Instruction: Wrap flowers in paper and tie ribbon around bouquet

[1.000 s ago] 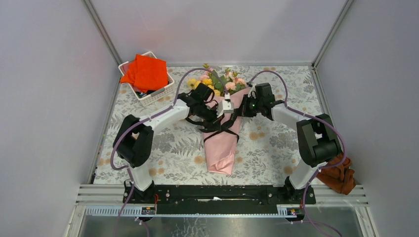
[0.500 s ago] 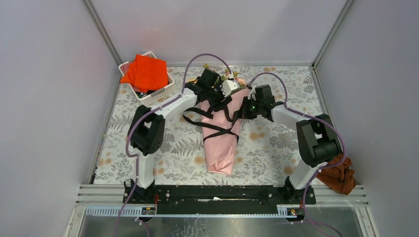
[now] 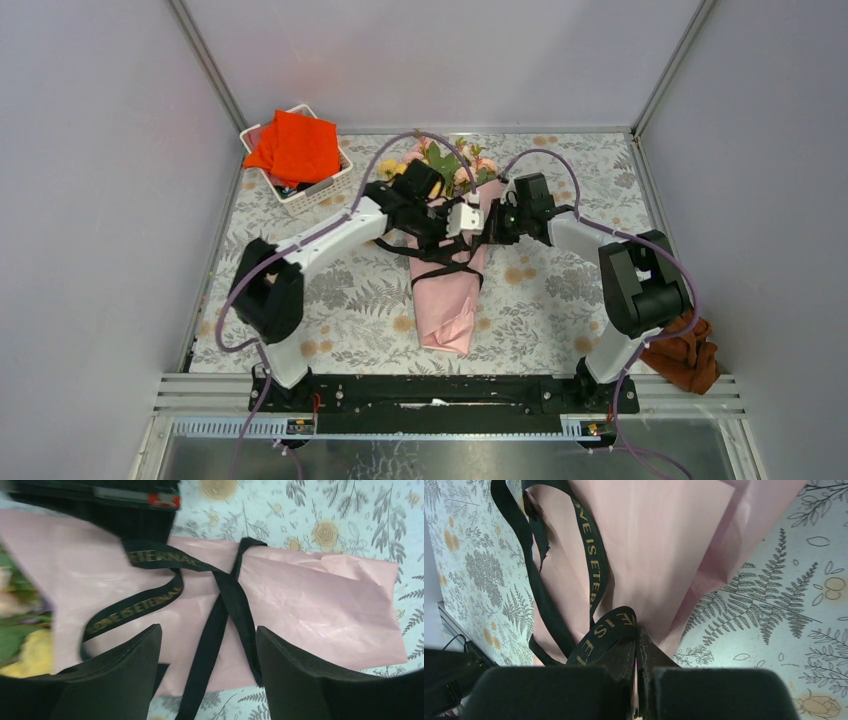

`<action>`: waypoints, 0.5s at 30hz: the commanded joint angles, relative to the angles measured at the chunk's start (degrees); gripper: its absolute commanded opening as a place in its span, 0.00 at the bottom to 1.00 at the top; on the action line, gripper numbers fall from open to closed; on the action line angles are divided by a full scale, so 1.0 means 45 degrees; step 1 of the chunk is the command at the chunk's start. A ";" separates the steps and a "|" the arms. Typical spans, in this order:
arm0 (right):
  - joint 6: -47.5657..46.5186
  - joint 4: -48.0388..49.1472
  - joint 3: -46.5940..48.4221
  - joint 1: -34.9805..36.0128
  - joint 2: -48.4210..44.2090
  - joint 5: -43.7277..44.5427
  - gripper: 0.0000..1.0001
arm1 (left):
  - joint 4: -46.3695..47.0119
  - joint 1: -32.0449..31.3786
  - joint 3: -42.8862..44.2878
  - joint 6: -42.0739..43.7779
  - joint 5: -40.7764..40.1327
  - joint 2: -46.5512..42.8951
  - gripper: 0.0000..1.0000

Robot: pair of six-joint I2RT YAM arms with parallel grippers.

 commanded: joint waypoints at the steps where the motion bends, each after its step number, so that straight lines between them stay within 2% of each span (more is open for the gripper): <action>1: 0.0154 -0.0319 0.0729 0.0344 0.0110 -0.0366 0.00 | 0.0298 -0.0035 -0.0309 0.0331 0.0473 0.1627 0.79; 6: 0.0079 -0.0615 0.0919 0.0391 0.0187 -0.0447 0.00 | 0.0276 -0.0035 0.0088 0.0475 0.0535 0.2468 0.86; 10: -0.0054 -0.0813 0.1011 0.0408 0.0253 -0.0442 0.00 | 0.0124 -0.0025 0.0097 0.0573 0.0507 0.3005 0.87; 13: -0.0081 -0.0790 0.1017 0.0463 0.0363 -0.0512 0.00 | 0.1034 -0.0029 -0.0184 0.0016 -0.0024 0.3151 0.85; 15: -0.0108 -0.0784 0.1096 0.0538 0.0488 -0.0671 0.00 | 0.1495 -0.0030 -0.0445 -0.0050 -0.0360 0.3104 0.79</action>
